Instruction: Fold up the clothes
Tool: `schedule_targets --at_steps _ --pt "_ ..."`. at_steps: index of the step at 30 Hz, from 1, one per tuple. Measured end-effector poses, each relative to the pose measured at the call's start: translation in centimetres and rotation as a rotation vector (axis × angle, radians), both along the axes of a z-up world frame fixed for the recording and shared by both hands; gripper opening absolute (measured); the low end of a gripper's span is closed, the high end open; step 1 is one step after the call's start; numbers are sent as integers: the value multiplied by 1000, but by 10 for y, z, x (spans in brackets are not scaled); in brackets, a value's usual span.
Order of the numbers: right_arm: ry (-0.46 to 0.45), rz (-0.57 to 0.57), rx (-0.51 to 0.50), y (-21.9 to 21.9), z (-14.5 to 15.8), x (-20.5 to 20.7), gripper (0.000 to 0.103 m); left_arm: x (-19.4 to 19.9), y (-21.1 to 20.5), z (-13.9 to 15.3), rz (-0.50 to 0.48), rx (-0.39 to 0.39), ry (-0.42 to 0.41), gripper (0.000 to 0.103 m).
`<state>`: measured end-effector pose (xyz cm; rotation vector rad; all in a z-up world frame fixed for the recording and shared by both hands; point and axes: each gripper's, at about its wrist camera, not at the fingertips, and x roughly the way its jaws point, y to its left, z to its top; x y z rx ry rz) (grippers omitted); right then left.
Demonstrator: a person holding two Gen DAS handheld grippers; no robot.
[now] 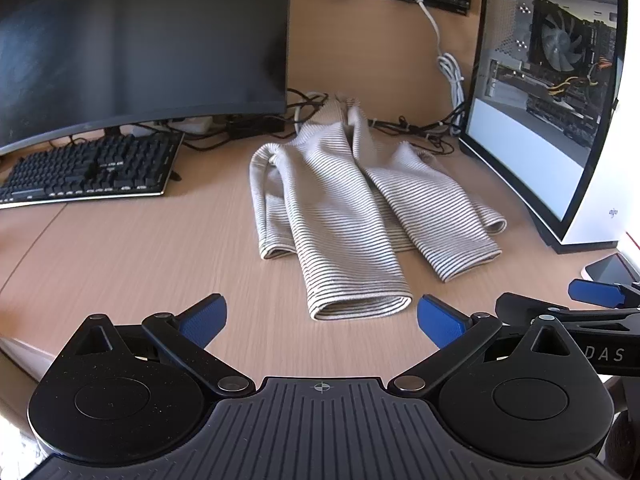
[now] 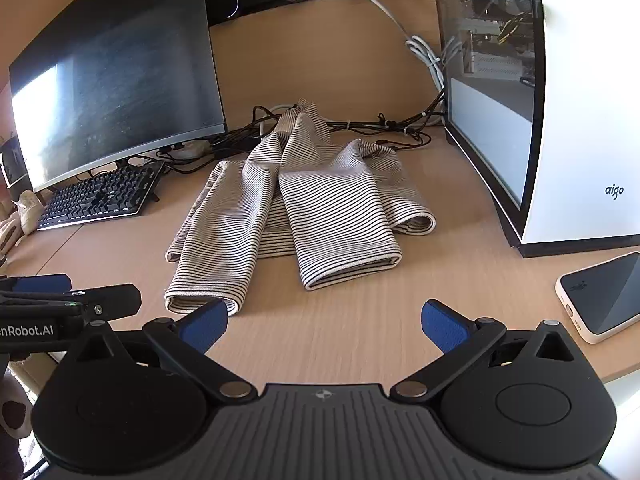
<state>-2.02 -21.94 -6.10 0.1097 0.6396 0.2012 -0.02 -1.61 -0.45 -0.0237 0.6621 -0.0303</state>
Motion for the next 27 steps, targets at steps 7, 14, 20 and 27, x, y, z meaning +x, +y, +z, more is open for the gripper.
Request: schedule_targets --at_steps 7,14,20,27 --pt "4 8 3 -1 -2 1 103 -1 2 0 7 -5 7 103" --pt "8 12 2 -2 -2 2 103 -1 1 0 12 -6 10 103" --pt "8 7 5 -4 -3 2 103 1 -1 1 6 -5 7 103" --pt "13 4 7 -7 -4 4 103 4 -3 1 0 -3 8 103"
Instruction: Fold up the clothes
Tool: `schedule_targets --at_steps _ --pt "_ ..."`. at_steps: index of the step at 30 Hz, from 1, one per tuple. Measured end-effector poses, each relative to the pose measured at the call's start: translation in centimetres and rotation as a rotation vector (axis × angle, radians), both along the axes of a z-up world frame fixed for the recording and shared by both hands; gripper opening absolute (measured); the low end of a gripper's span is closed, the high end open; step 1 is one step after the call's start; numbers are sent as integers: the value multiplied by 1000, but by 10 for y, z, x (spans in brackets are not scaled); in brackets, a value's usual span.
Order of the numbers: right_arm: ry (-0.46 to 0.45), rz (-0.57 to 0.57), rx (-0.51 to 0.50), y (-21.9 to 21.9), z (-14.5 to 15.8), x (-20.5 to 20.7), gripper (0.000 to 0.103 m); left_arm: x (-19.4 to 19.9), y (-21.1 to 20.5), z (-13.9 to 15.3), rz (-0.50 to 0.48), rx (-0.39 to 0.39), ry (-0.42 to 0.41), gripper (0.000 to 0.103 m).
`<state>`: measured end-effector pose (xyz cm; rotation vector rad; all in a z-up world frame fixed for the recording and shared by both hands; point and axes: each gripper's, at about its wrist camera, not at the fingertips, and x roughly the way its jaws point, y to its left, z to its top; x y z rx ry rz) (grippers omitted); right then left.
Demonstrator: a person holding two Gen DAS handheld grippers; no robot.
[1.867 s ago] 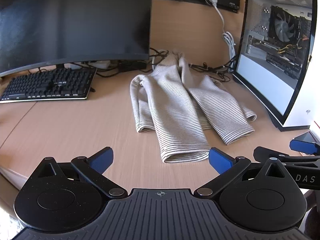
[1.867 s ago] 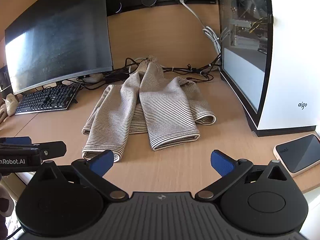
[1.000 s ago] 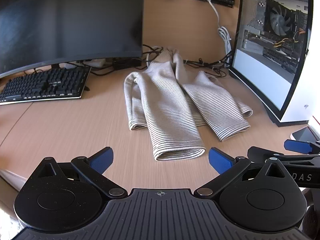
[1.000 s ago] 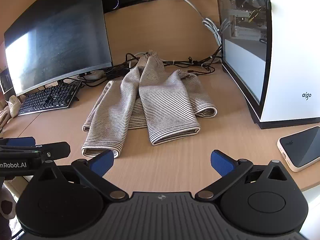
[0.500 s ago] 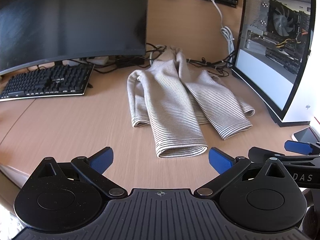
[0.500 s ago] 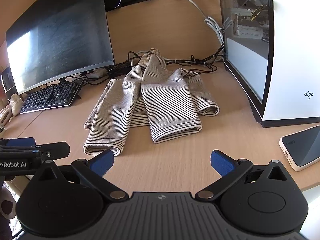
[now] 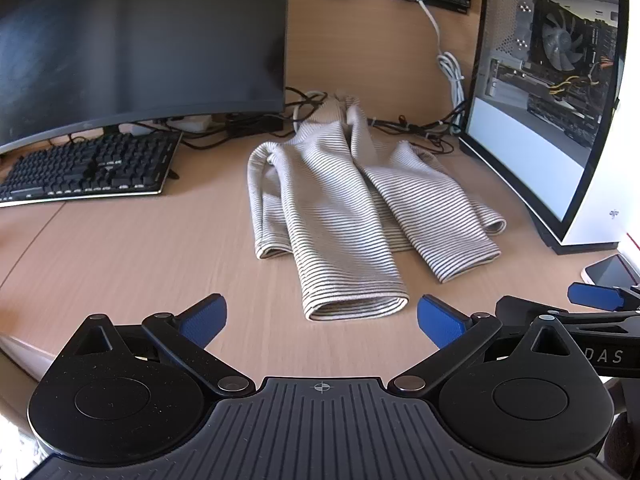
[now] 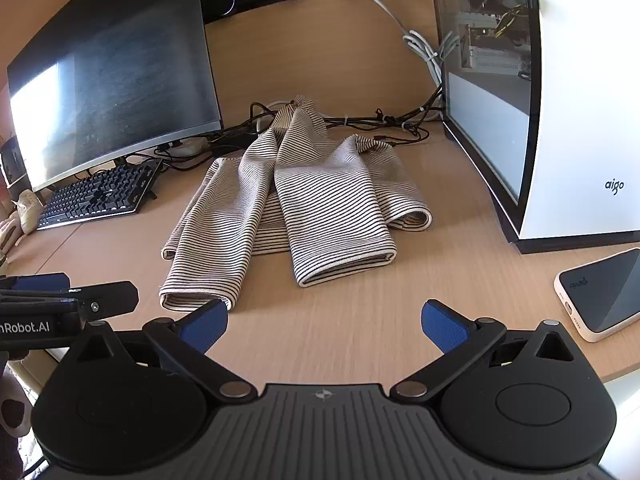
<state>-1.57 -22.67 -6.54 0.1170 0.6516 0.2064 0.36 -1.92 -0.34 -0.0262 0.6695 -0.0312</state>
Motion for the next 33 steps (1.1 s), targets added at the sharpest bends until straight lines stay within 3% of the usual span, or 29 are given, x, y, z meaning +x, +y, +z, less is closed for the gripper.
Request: schedule_targets --at_steps 33 --pt "17 -9 -16 5 -1 4 103 7 9 -2 4 -21 14 103"
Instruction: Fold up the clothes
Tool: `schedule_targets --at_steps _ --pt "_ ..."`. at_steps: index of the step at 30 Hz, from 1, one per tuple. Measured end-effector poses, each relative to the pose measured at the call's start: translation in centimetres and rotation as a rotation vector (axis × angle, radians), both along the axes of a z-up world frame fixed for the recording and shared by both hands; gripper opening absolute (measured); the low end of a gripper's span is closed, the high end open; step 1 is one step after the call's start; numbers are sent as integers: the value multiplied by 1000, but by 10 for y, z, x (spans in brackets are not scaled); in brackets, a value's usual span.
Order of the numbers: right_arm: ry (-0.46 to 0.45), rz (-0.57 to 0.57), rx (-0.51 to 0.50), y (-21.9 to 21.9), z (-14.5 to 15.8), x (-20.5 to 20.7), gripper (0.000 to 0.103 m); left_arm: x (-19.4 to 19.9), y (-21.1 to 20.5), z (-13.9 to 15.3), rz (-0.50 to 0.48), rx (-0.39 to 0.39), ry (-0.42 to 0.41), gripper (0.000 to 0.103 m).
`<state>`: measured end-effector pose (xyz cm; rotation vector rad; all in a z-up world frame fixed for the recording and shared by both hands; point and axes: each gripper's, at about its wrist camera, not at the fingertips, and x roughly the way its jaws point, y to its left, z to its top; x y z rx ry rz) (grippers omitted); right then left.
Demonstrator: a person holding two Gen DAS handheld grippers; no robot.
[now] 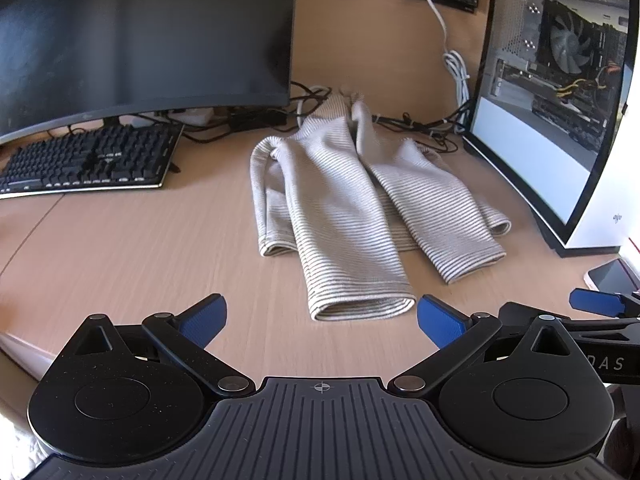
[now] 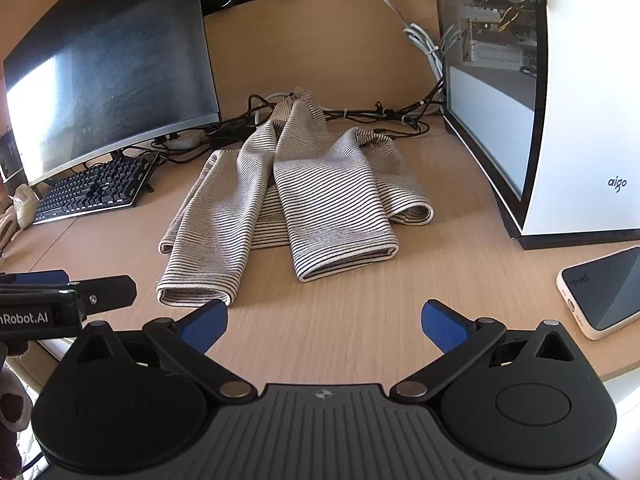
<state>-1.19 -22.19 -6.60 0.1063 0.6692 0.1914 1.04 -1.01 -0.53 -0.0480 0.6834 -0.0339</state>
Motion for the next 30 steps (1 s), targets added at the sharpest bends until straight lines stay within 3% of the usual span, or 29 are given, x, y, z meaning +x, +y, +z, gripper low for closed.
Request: schedule_targets --at_steps 14,27,30 --pt "9 -80 -45 9 7 19 103 37 12 1 -80 -36 20 103" --pt "64 -250 -32 37 11 64 103 114 52 0 -223 -91 65 103" --pt "89 -310 -21 43 15 75 103 135 64 -1 -257 -133 88 103"
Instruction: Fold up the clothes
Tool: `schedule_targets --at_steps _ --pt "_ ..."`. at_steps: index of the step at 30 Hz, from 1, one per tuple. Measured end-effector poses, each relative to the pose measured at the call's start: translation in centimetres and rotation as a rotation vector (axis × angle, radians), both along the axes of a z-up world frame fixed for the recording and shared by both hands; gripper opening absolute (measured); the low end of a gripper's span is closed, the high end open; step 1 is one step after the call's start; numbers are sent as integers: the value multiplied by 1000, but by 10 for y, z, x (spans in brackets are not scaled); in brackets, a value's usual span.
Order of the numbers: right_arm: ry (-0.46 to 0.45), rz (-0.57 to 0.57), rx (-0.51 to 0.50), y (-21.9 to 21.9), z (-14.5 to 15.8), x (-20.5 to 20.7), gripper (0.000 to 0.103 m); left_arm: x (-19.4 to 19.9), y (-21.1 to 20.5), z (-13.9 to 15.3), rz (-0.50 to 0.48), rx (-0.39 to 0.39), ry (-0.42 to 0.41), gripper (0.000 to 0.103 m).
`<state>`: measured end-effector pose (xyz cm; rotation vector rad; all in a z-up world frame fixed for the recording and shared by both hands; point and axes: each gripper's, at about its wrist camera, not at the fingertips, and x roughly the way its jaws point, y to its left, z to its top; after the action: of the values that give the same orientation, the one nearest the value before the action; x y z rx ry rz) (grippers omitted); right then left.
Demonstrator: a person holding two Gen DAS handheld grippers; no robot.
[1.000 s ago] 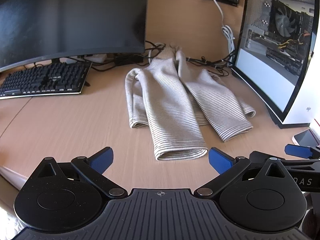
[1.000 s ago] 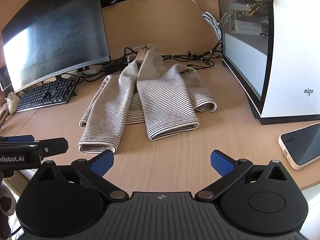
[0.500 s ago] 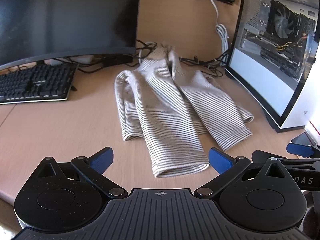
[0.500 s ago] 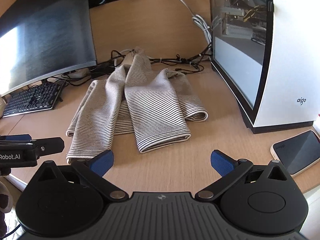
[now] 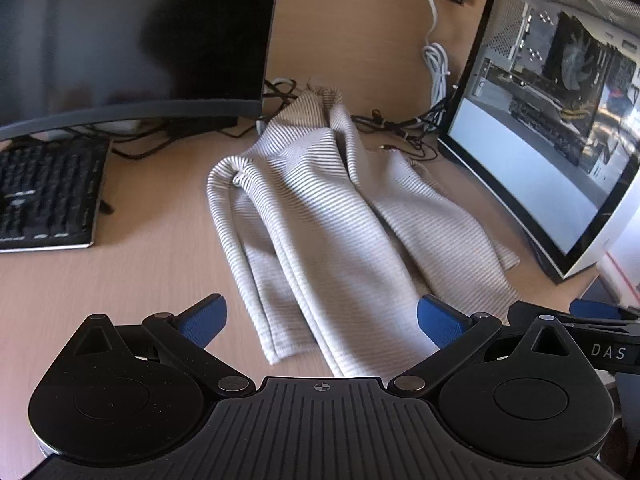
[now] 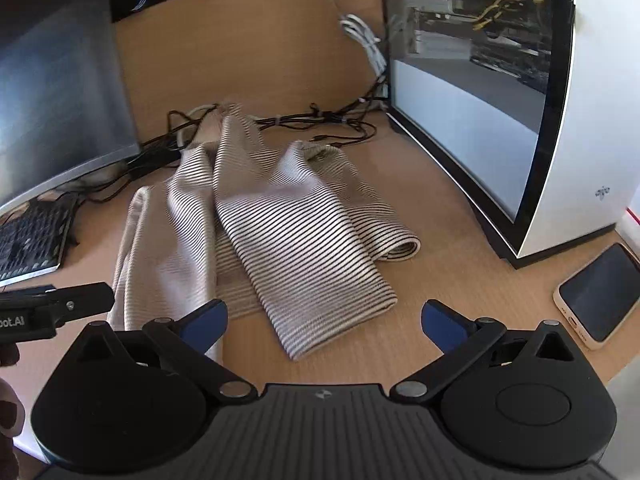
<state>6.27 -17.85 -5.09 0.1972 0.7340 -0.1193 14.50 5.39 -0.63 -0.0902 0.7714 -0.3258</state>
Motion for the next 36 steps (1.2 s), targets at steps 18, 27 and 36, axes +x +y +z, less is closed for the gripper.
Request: schedule_targets --at_steps 18,27,36 --pt "9 127 138 -41 -3 115 103 128 -33 -46 69 -152 212 103" --pt "47 261 474 -60 -54 199 103 110 -47 -51 89 -88 112 103" --pt "98 448 551 -46 -58 143 103 73 -31 -40 31 -198 272 103"
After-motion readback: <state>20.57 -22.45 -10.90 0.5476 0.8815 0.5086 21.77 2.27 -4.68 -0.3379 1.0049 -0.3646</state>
